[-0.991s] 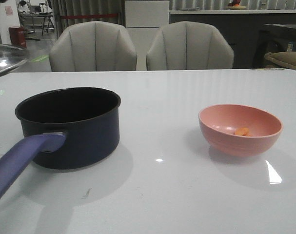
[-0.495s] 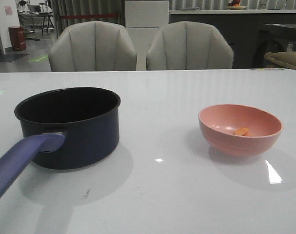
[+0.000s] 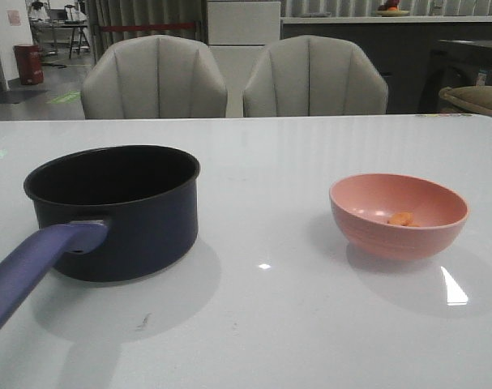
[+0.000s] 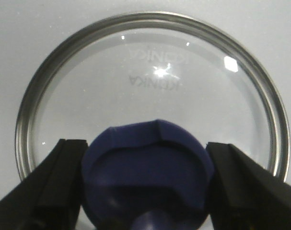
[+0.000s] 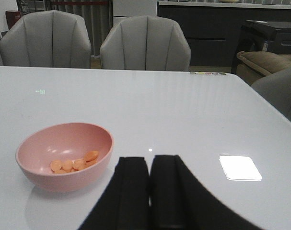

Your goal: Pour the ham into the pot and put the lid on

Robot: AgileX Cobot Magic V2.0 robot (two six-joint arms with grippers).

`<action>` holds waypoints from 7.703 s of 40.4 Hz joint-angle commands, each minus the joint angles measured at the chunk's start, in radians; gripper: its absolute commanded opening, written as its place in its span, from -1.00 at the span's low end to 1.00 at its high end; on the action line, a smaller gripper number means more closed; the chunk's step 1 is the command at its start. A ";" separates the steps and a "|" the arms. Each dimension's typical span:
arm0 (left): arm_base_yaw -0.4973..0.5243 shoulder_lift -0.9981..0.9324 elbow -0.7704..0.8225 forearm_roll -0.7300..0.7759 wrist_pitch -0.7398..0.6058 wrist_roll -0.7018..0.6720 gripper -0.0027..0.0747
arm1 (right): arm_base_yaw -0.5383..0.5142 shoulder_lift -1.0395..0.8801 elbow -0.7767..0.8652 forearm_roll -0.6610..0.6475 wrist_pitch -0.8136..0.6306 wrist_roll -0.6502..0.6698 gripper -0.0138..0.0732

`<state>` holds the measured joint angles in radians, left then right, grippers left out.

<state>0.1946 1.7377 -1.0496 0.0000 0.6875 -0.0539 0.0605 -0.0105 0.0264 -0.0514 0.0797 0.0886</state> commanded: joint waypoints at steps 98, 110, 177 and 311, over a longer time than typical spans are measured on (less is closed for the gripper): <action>-0.420 -1.563 0.730 -0.059 -0.483 -0.012 0.49 | 0.024 -0.019 -0.005 -0.002 -0.080 -0.003 -0.34; -0.420 -1.563 0.737 -0.049 -0.504 -0.012 0.49 | 0.024 0.012 -0.093 0.062 -0.072 0.038 -0.34; -0.420 -1.563 0.737 -0.048 -0.500 -0.012 0.49 | 0.097 1.626 -1.067 0.138 0.411 0.029 0.51; -0.420 -1.563 0.737 -0.048 -0.500 -0.012 0.49 | 0.766 1.930 -1.338 0.364 -0.924 -1.495 -0.36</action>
<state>-0.2193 0.1654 -0.2835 -0.0438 0.2663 -0.0536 0.8265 1.9722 -1.2758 0.3417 -0.7299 -1.3393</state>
